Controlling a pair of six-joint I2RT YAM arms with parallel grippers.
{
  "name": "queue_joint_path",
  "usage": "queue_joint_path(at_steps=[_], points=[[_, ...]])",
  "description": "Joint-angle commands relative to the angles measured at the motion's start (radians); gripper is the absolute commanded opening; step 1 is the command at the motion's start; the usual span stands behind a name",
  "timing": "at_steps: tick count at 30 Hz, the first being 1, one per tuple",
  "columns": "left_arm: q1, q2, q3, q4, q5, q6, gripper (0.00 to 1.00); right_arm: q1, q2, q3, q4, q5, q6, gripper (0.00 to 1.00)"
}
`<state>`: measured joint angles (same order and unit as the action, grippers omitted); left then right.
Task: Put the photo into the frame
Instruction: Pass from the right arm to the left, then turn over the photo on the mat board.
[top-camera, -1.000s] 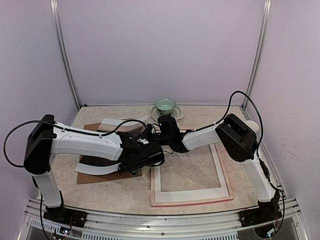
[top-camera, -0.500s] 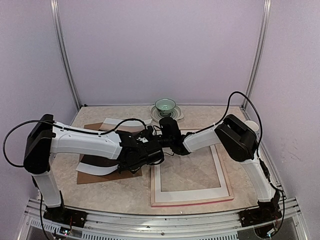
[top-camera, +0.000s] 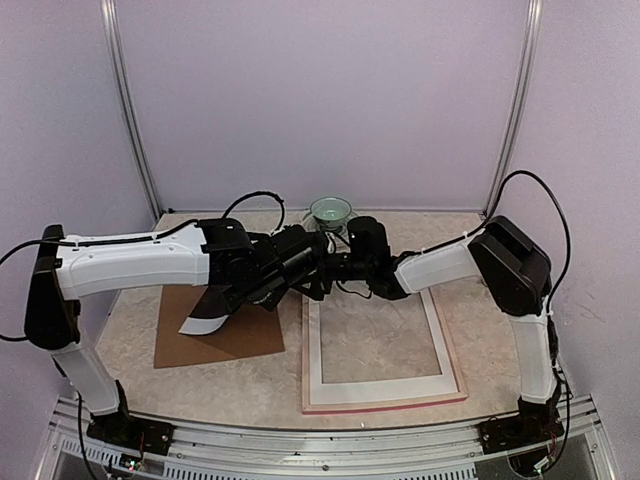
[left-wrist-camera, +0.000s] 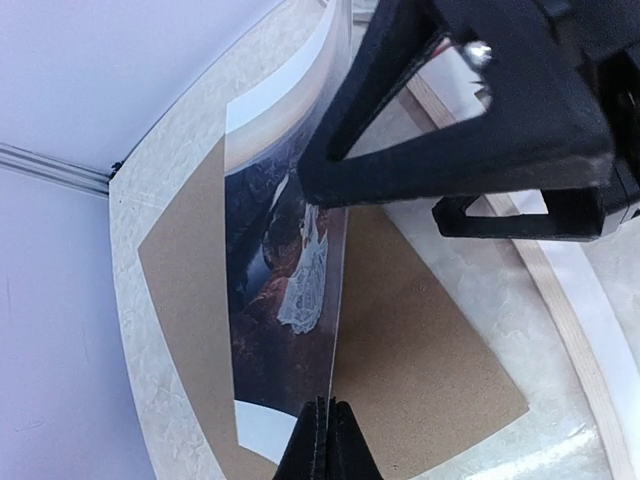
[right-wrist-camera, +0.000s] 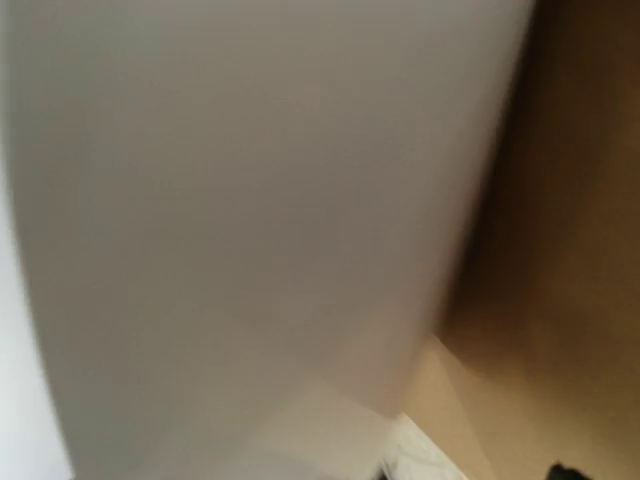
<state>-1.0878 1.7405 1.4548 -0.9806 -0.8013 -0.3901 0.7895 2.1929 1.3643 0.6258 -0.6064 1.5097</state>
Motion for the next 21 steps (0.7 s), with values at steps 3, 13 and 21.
queue_joint_path(at_steps=[3,13,21], points=[[0.003,-0.079,0.13,-0.035,0.035,0.031,0.02,-0.045,-0.16,-0.116,0.027,-0.004,-0.083,0.99],[-0.001,-0.102,0.363,-0.034,0.14,0.066,0.03,-0.137,-0.41,-0.237,-0.144,0.041,-0.3,0.99],[-0.004,-0.102,0.463,0.065,0.337,0.074,0.03,-0.239,-0.64,-0.421,-0.284,0.234,-0.363,0.99]])
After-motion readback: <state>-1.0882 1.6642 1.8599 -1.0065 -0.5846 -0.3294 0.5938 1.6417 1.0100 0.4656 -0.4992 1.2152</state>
